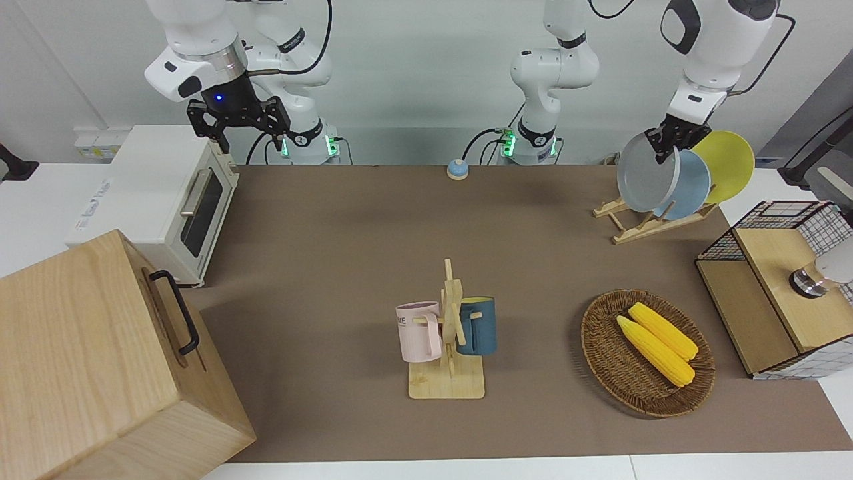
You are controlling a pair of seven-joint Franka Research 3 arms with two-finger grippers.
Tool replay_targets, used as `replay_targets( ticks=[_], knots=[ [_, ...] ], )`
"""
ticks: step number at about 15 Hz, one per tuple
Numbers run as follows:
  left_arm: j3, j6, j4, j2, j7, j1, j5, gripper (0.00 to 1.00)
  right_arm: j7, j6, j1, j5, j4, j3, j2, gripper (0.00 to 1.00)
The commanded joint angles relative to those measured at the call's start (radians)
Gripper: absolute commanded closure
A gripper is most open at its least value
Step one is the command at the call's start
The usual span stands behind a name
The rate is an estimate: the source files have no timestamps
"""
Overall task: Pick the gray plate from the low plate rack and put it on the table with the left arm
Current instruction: 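Pull the gray plate out of the rack away from the robot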
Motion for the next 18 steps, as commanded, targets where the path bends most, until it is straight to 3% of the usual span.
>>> replay_targets(
  ticks=[1,8,14,18],
  knots=[
    [-0.002,-0.094,0.072,0.003,-0.011,-0.005,-0.092,1.0,-0.001,-0.014,-0.007,0.007,0.006,0.007,-0.002,0.013],
    [0.022,-0.169,0.069,0.003,-0.026,0.013,-0.349,1.0,0.0,-0.014,-0.007,0.007,0.006,0.007,-0.002,0.011],
    [0.042,-0.178,0.014,0.034,-0.009,0.007,-0.492,1.0,0.0,-0.014,-0.007,0.007,0.006,0.007,-0.002,0.013],
    [0.042,-0.169,-0.008,0.069,0.017,-0.005,-0.518,1.0,-0.001,-0.014,-0.007,0.007,0.006,0.005,-0.002,0.011]
  ],
)
